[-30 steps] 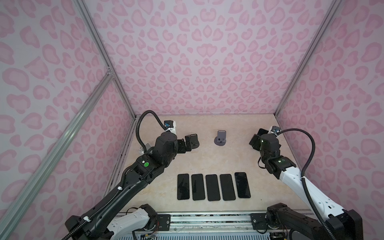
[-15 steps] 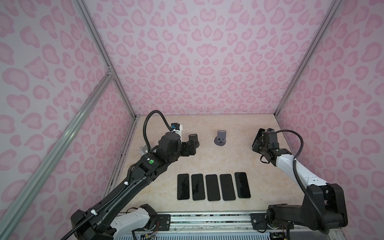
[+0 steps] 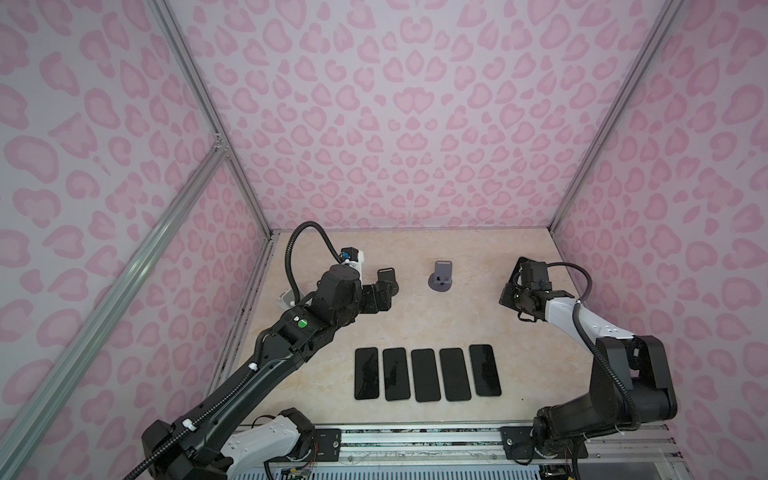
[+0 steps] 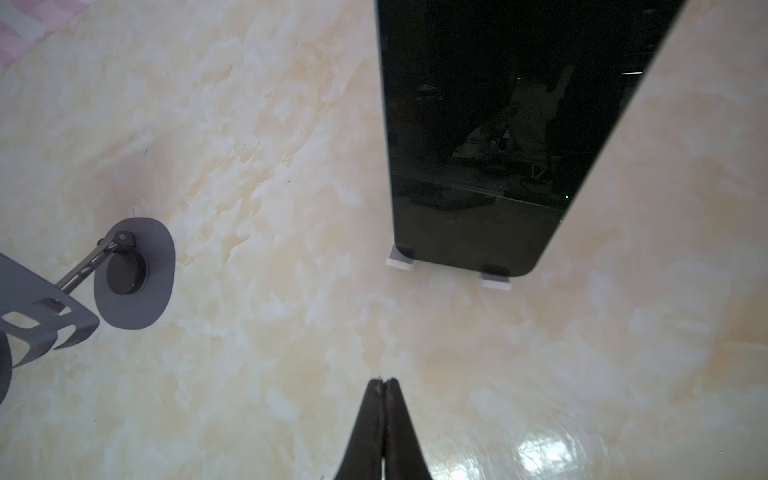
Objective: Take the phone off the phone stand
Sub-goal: 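Close the right gripper on the top edge of the phone on the white stand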
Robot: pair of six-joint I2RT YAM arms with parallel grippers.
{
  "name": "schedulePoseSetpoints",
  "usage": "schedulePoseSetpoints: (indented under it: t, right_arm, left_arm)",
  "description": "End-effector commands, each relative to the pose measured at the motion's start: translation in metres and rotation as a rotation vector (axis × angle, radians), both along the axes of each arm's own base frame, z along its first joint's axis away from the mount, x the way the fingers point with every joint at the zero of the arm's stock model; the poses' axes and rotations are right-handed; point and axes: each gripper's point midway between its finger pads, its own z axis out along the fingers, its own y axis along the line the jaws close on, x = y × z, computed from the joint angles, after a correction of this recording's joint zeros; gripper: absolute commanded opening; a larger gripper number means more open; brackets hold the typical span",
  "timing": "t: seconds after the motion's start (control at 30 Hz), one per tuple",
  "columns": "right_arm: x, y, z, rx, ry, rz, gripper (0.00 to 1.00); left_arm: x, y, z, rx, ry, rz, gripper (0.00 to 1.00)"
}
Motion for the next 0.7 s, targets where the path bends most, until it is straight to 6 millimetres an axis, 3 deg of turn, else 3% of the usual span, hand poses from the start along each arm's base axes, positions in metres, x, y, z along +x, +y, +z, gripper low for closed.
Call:
schedulePoseSetpoints:
  t: [0.0, 0.23, 0.4, 0.67]
  right_arm:
    - [0.001, 0.000, -0.003, -0.003, 0.019, 0.005, 0.01]
    - [0.010, -0.002, -0.002, -0.022, 0.011, 0.007, 0.08]
    - [0.021, -0.005, -0.009, -0.036, 0.042, 0.013, 0.00]
    - [0.015, -0.018, -0.029, -0.047, 0.103, -0.005, 0.00]
  left_arm:
    - [0.002, 0.000, 0.006, -0.020, -0.018, 0.009, 0.98]
    - [0.003, -0.007, 0.001, -0.025, 0.008, -0.017, 0.98]
    - [0.004, -0.006, -0.002, -0.023, 0.014, -0.015, 0.98]
    - [0.006, -0.010, -0.006, -0.037, 0.033, -0.032, 0.99]
